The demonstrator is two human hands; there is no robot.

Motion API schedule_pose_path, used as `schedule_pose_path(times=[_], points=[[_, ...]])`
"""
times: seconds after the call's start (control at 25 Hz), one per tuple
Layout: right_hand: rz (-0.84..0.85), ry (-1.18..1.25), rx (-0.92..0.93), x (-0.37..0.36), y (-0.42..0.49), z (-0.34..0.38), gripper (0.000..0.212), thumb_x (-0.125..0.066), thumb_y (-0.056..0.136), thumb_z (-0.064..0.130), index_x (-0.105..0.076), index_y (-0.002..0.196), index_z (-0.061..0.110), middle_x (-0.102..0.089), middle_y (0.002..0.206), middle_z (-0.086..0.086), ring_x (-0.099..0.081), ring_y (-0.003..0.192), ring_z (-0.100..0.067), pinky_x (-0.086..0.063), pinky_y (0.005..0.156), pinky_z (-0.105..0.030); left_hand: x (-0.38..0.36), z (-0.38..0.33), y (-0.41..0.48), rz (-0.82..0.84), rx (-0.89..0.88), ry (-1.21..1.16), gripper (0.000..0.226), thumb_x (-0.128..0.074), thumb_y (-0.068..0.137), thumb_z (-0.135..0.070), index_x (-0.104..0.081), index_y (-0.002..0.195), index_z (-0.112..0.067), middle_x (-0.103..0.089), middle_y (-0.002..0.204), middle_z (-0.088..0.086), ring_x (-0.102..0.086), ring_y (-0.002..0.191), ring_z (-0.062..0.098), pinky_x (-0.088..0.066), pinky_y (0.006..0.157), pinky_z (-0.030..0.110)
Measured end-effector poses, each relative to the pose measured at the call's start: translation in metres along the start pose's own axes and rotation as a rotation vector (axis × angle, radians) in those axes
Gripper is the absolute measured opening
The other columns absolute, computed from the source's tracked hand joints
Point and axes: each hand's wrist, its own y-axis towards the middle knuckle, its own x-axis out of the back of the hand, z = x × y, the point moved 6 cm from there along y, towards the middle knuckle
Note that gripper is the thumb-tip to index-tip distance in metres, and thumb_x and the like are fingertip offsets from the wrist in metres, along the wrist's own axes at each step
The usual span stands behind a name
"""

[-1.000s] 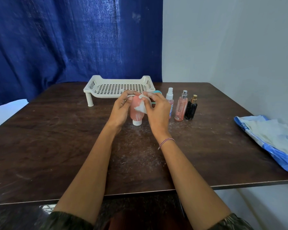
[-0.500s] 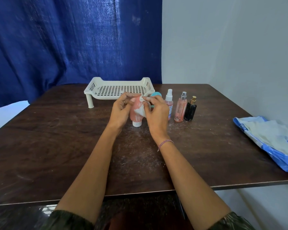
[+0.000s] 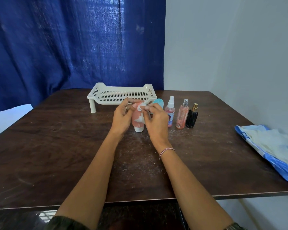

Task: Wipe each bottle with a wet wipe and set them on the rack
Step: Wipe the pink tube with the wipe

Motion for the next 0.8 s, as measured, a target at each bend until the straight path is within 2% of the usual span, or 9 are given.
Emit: schedule_pose_path(times=[0.16,0.36,0.52,0.68,0.8], points=[[0.052,0.019,0.036,-0.007,-0.003,0.003,0.022,-0.067,0.084,0.016,-0.07,0.104,0.006,-0.063,0.112,-0.004,-0.051,0.099,0.0,-0.039,0.082,0.0,0.006,-0.001,0.001,-0.058,0.009,0.007,0.02,-0.048,0.097,-0.009,-0.061,0.099,-0.025,-0.067,0.116,0.009,-0.065,0.105,0.023,-0.055,0.085,0.035],[0.025,0.006,-0.07,-0.002,0.002,-0.008,0.023,-0.068,0.083,0.019,-0.071,0.102,0.006,-0.064,0.11,-0.004,-0.059,0.1,-0.01,-0.044,0.085,-0.01,0.004,-0.001,0.0,-0.036,0.011,0.054,0.017,-0.047,0.098,-0.01,-0.06,0.103,-0.019,-0.063,0.122,0.012,-0.062,0.111,0.025,-0.054,0.089,0.036],[0.031,0.037,-0.024,-0.003,0.0,0.0,0.027,-0.067,0.084,0.016,-0.067,0.109,0.008,-0.064,0.115,-0.006,-0.058,0.108,-0.015,-0.05,0.093,-0.028,0.003,-0.004,-0.001,-0.026,-0.013,0.038,0.014,-0.048,0.097,-0.01,-0.06,0.105,-0.013,-0.065,0.118,0.012,-0.063,0.109,0.023,-0.053,0.09,0.034],[0.077,0.019,0.033,-0.009,-0.003,0.004,0.029,-0.068,0.083,0.017,-0.067,0.111,0.009,-0.065,0.114,-0.006,-0.059,0.107,-0.015,-0.051,0.092,-0.03,0.006,-0.003,-0.001,-0.058,0.01,0.039,0.014,-0.049,0.097,-0.009,-0.06,0.106,-0.011,-0.066,0.115,0.014,-0.064,0.107,0.026,-0.053,0.089,0.036],[0.062,0.005,-0.06,-0.005,0.0,-0.005,0.029,-0.068,0.083,0.02,-0.068,0.11,0.012,-0.067,0.112,-0.004,-0.061,0.103,-0.013,-0.052,0.09,-0.029,0.008,-0.004,-0.001,-0.098,0.031,0.069,0.017,-0.047,0.098,-0.008,-0.059,0.108,-0.013,-0.064,0.12,0.011,-0.063,0.108,0.023,-0.055,0.085,0.03]])
